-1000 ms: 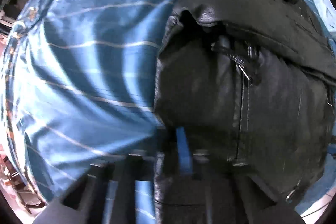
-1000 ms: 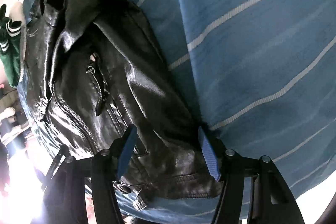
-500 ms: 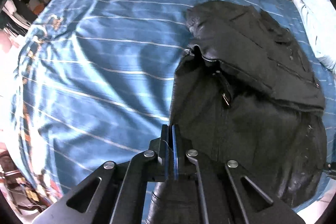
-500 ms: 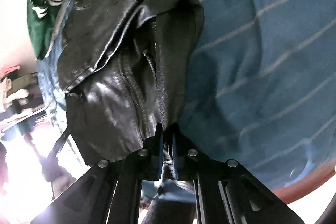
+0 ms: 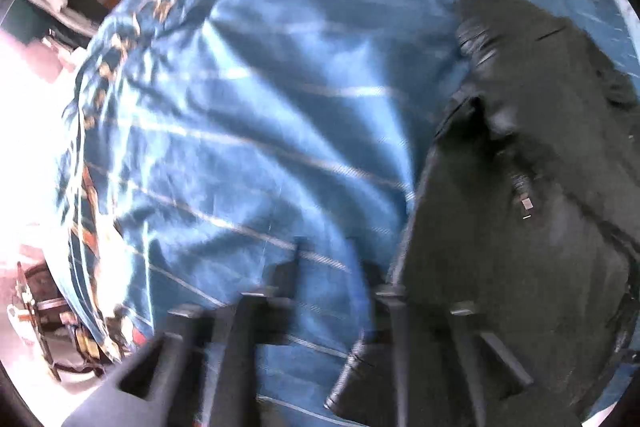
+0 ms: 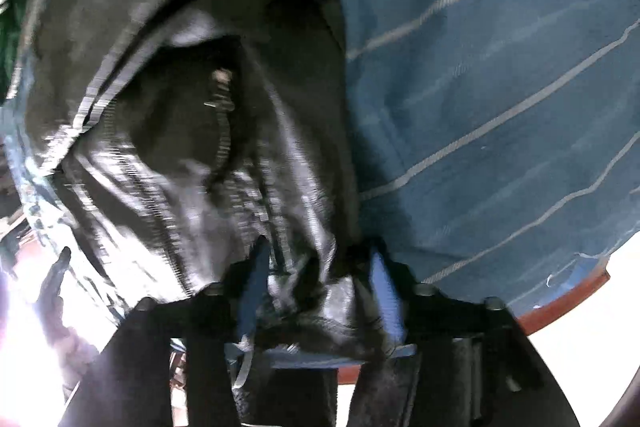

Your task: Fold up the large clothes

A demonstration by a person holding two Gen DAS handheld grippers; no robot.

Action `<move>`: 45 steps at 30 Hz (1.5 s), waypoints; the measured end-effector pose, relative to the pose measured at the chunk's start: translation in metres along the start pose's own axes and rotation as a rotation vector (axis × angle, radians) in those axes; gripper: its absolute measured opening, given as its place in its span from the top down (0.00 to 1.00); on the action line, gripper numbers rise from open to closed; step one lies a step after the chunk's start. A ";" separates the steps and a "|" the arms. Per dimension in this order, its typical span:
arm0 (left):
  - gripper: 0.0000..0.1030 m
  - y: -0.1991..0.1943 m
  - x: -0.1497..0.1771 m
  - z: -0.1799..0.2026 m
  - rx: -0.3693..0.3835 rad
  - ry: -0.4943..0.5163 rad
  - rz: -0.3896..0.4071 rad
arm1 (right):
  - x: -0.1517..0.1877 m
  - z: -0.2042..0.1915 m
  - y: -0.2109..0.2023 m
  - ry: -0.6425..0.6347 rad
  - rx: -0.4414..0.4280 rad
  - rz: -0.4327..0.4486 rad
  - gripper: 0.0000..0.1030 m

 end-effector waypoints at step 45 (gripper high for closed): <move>0.00 0.018 0.200 0.377 -0.754 0.494 0.009 | -0.151 0.245 -0.057 -0.213 -0.035 0.166 0.16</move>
Point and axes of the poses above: each gripper's, at about its wrist camera, not at the fingertips, and y roughly the way its jaws point, z to its right, x to its underside, the point moved 8 cm from there along y, roughly the way its jaws point, and after that the axes turned 11 degrees about x, right-handed, at the moved point
